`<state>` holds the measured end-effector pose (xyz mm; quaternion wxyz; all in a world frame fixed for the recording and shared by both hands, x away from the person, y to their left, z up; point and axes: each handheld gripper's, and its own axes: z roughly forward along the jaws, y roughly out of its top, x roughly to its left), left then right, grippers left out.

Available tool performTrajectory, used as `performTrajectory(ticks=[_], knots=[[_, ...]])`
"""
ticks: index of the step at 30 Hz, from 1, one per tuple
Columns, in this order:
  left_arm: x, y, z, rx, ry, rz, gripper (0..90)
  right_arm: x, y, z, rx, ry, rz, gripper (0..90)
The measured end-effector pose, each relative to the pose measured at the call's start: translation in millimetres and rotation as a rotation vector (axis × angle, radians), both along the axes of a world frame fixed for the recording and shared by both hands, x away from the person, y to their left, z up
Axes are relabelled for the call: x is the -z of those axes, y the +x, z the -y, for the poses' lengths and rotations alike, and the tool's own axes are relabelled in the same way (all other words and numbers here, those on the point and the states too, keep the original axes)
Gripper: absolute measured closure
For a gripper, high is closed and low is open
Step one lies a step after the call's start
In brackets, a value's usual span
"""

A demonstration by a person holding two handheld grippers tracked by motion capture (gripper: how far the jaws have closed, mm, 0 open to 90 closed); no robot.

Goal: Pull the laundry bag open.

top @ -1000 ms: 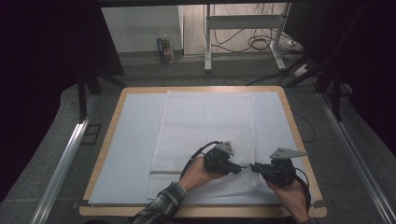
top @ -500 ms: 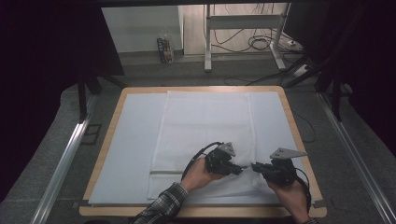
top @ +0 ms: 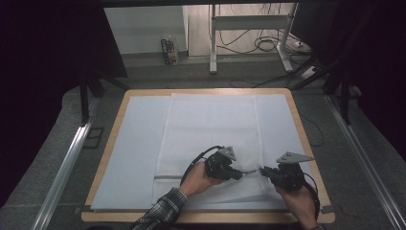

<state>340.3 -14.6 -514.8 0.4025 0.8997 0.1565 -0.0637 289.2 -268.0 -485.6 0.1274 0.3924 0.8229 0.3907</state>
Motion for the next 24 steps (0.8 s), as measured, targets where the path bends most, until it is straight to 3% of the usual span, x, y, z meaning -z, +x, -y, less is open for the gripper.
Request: performTrajectory(ticks=[7,14,24], knots=[[-0.9,-2.0,-4.8,0.004,0.006,0.021,87.1,0.3,-0.9,-2.6,-0.01,-0.025,0.011,85.8],[-0.3,-3.5,-14.6,0.004,-0.007,0.012,87.1,1.1,-1.1,-2.5,-0.017,-0.018,0.003,85.8],[0.4,-6.1,-24.8,-0.014,0.01,0.02,87.0,2.8,-2.8,-1.3,-0.013,-0.028,-0.003,85.8]])
